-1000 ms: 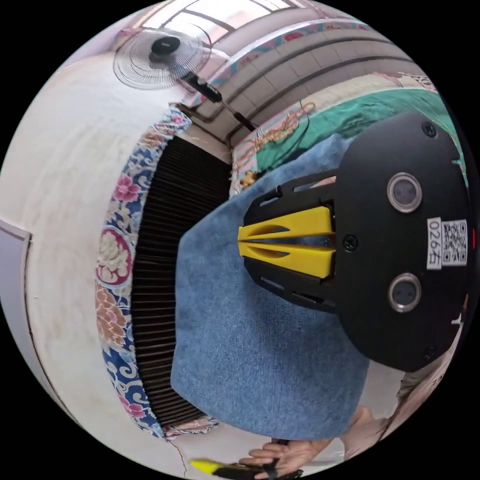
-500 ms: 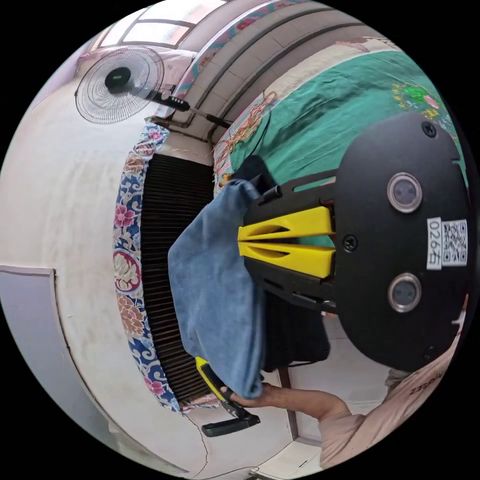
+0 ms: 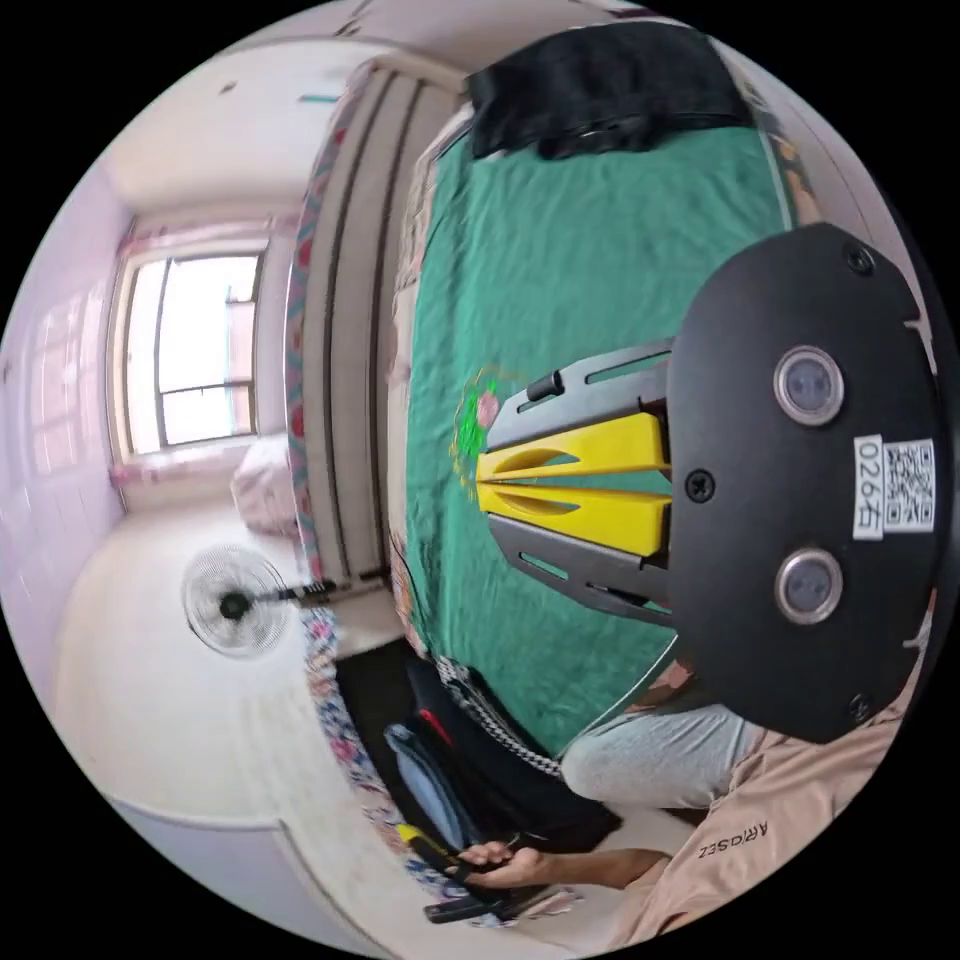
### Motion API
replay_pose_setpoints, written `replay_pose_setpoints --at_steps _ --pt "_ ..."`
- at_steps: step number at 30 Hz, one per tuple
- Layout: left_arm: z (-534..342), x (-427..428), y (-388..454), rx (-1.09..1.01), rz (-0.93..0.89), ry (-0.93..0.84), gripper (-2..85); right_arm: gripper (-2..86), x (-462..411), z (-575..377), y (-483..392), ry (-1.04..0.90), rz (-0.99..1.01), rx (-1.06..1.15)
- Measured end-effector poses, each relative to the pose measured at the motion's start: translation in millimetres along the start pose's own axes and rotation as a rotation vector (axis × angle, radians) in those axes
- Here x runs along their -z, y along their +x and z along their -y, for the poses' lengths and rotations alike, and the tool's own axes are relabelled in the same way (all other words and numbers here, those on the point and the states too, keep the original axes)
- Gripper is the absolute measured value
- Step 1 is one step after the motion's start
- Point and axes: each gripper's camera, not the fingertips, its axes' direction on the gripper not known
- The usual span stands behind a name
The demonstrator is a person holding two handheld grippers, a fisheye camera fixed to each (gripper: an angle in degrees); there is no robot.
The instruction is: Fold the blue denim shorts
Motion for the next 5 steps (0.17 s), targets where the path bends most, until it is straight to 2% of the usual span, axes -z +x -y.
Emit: replay_pose_setpoints --at_steps 2,3,5 --pt "18 -76 39 -0.068 -0.12 -0.076 -1.0 -0.9 76 -19 173 0.066 -0.069 -0.156" --pt "29 -125 68 -0.116 -0.19 -0.112 -1.0 -0.9 94 -25 214 0.08 -0.092 -0.191" --pt "42 -200 113 -0.187 -0.297 -0.159 -1.0 -0.9 155 -47 365 0.119 -0.183 -0.321"
